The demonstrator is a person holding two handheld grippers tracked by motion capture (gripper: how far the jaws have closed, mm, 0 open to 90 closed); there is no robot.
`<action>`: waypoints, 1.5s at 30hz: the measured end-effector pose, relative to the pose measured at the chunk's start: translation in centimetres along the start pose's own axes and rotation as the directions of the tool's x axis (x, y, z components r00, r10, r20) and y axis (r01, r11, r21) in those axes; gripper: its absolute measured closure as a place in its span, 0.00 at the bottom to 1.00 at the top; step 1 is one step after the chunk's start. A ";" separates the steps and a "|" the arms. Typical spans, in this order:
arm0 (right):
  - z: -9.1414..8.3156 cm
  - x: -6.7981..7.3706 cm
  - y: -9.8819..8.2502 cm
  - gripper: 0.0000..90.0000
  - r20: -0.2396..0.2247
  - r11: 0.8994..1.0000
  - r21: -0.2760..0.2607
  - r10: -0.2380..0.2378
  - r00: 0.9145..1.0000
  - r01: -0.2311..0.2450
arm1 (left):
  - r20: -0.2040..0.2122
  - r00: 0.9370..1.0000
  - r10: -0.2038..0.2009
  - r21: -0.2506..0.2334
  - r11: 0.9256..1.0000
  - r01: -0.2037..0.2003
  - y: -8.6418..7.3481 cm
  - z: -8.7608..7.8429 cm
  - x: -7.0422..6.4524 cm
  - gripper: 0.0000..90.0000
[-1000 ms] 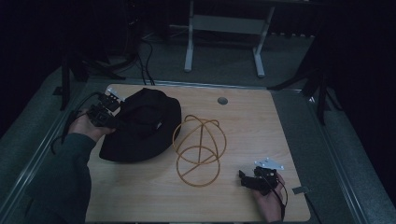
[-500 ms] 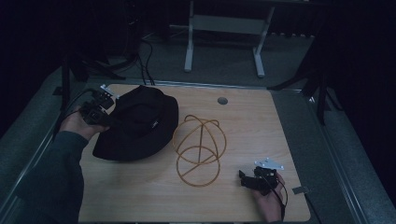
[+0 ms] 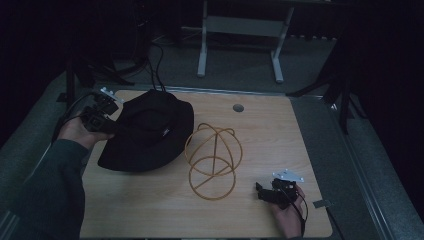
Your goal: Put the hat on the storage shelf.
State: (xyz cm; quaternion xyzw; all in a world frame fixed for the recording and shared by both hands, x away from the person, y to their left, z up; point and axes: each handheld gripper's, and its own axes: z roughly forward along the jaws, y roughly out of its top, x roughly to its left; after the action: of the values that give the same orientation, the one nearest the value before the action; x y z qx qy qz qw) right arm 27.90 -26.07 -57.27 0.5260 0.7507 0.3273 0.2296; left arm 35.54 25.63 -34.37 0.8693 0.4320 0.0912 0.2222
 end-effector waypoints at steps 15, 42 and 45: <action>0.0 0.0 0.0 0.14 -0.001 1.000 0.001 0.000 1.000 0.000 | 0.039 0.999 0.010 -0.041 0.999 -0.009 -0.2 -1.5 0.5 0.98; 0.0 0.0 0.0 0.14 -0.003 1.000 0.002 -0.002 1.000 0.002 | 0.057 0.997 0.054 -0.085 0.995 -0.049 0.1 -4.8 0.8 0.98; 0.0 0.0 0.0 0.14 -0.003 1.000 0.001 -0.001 1.000 0.001 | 0.065 0.996 0.062 -0.092 0.994 -0.055 0.2 -5.1 0.8 0.98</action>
State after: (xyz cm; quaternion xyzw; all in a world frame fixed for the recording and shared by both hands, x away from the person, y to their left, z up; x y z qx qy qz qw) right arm 27.89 -26.06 -57.26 0.5251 0.7516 0.3275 0.2282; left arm 34.45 27.72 -29.81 0.8733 0.3940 0.0873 0.2729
